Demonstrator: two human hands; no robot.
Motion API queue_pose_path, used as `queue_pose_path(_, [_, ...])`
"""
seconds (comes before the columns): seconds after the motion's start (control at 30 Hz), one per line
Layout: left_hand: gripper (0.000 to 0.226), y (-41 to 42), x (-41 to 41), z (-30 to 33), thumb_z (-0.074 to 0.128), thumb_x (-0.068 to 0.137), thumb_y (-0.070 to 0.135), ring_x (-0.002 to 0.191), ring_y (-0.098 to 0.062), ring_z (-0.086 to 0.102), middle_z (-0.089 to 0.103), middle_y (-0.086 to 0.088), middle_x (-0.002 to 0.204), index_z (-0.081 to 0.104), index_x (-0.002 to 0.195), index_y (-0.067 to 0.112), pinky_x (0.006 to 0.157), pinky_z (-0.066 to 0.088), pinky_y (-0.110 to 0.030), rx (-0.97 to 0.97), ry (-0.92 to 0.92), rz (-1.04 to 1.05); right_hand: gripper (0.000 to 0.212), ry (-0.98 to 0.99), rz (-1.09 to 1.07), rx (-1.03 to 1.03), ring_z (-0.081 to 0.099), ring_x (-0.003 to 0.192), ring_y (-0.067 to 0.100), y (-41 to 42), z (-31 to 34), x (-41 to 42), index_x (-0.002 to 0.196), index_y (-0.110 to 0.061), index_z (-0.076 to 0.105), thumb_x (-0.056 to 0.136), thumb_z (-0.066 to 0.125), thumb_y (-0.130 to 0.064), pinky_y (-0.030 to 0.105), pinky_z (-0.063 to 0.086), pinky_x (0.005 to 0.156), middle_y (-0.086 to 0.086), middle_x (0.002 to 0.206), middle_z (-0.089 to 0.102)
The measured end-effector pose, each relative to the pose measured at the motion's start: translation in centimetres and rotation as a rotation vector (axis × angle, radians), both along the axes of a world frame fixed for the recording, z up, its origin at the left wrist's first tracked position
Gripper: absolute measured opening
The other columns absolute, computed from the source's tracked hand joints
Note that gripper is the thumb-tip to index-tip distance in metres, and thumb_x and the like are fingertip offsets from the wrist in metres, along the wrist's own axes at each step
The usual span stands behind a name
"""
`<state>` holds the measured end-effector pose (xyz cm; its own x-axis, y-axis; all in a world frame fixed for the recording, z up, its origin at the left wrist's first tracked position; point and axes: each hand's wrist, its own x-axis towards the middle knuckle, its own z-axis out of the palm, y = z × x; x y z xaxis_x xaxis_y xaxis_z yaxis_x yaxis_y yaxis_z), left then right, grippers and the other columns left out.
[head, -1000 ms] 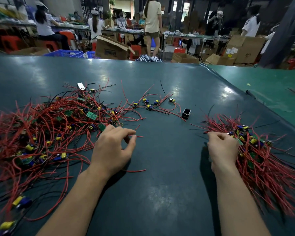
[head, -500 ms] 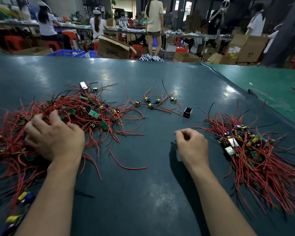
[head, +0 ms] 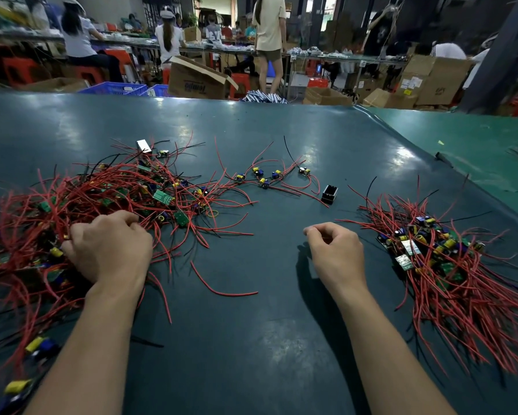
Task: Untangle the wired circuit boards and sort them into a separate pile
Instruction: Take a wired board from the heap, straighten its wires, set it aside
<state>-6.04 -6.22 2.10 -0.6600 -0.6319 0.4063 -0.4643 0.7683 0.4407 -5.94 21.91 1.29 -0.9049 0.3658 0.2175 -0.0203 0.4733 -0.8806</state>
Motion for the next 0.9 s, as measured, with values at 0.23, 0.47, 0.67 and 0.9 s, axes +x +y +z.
queue_pose_path(0.23, [0.035, 3.4, 0.8, 1.1, 0.067, 0.089, 0.008, 0.085, -0.034, 0.065, 0.073, -0.012, 0.094, 0.063, 0.124, 0.009, 0.082, 0.044, -0.045, -0.107, 0.555, -0.436, 0.015, -0.016, 0.044, -0.042, 0.06, 0.066, -0.006, -0.2, 0.4, 0.4, 0.078, -0.022, 0.071, 0.09, 0.064, -0.019, 0.006, 0.041, 0.056, -0.013, 0.071, 0.068])
queue_pose_path(0.47, [0.018, 8.9, 1.7, 0.1, 0.068, 0.089, 0.012, 0.073, -0.022, 0.061, 0.072, -0.004, 0.081, 0.075, 0.105, 0.009, 0.066, 0.051, -0.04, -0.205, 0.692, -0.952, 0.046, -0.236, 0.789, -0.595, 0.068, 0.069, 0.018, -3.2, 0.9, 2.0, 0.125, -0.013, 0.057, 0.086, 0.062, 0.012, 0.025, 0.054, 0.055, 0.008, 0.096, 0.066])
queue_pose_path(0.67, [0.02, 10.9, 2.1, -0.7, 0.063, 0.09, 0.004, 0.078, -0.028, 0.063, 0.071, -0.006, 0.092, 0.072, 0.108, 0.0, 0.072, 0.054, -0.036, -0.072, 0.598, -1.286, 0.036, -0.173, 0.756, -0.563, 0.063, 0.056, 0.003, -3.4, 0.8, 2.0, 0.083, -0.006, 0.062, 0.086, 0.044, 0.025, 0.015, 0.048, 0.051, -0.005, 0.062, 0.068])
queue_pose_path(0.9, [0.028, 11.4, 3.1, -0.5, 0.068, 0.089, 0.017, 0.064, -0.023, 0.052, 0.062, -0.006, 0.072, 0.068, 0.063, 0.006, 0.064, 0.044, -0.03, -0.088, 0.761, -1.281, 0.014, 0.027, 0.3, -0.968, 0.068, 0.061, 0.015, -2.8, 1.2, 0.3, 0.084, -0.005, 0.067, 0.093, 0.058, 0.002, 0.022, 0.055, 0.056, 0.006, 0.07, 0.072])
